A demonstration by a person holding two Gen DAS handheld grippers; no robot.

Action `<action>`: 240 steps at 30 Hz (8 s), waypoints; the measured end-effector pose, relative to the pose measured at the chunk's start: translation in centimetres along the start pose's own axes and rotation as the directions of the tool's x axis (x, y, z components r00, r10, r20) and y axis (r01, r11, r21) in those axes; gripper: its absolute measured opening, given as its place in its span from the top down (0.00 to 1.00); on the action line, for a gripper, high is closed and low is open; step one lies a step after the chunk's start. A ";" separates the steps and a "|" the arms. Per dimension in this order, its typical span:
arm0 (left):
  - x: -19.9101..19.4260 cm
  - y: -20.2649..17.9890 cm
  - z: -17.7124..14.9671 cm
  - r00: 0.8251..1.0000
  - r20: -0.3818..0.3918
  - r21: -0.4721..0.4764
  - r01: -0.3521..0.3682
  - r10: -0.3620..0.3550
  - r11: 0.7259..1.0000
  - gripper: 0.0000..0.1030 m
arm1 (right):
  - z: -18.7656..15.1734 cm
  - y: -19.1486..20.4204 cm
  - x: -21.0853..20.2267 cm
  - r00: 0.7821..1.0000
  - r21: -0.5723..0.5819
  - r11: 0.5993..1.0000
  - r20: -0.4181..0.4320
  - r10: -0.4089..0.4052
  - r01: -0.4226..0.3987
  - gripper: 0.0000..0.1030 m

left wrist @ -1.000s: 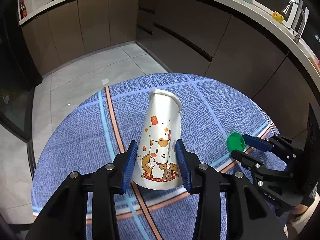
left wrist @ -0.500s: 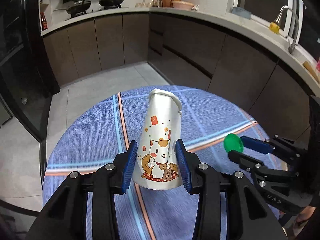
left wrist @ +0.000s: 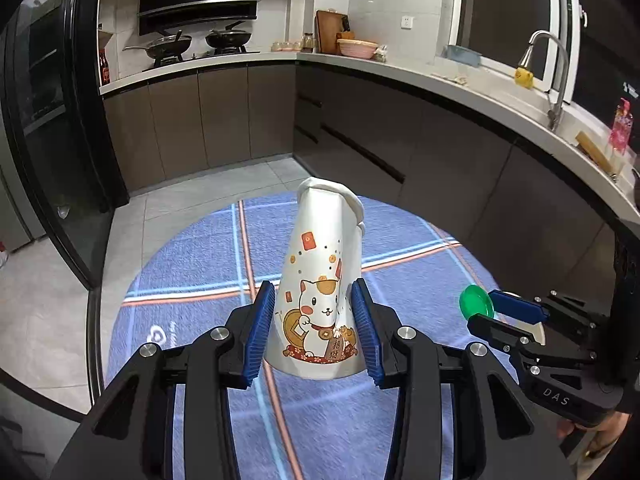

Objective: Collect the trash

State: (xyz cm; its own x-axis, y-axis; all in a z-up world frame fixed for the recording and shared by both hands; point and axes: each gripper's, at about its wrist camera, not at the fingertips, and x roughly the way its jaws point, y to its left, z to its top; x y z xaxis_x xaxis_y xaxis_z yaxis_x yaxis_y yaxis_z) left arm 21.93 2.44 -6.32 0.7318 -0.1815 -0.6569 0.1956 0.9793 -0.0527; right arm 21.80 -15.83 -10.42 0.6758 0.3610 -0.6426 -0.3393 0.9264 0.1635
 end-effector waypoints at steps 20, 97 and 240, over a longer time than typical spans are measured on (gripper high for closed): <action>-2.8 -11.2 -0.6 0.992 0.035 0.151 0.115 -0.122 0.982 0.63 | -5.1 -4.3 -10.1 0.986 0.122 0.988 0.128 -0.105 0.089 0.65; 20.5 -34.7 -3.7 0.916 -0.313 0.388 0.364 -0.250 0.847 0.19 | -20.1 -29.1 -3.4 0.967 0.468 0.846 -0.145 -0.210 0.254 0.34; -13.0 -12.8 -5.2 0.999 0.017 0.046 -0.041 0.040 0.998 0.08 | -7.1 0.9 -21.2 0.903 0.237 0.874 -0.029 -0.429 0.424 0.03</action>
State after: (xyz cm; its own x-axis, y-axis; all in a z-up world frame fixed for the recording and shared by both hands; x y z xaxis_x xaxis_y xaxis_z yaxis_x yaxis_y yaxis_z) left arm 6.54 -7.28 -1.03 0.7503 -0.1438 -0.6453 0.1953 0.9807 0.0085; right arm 2.50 -23.44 -1.94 0.7368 -0.0751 -0.6719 0.1445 0.9883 0.0479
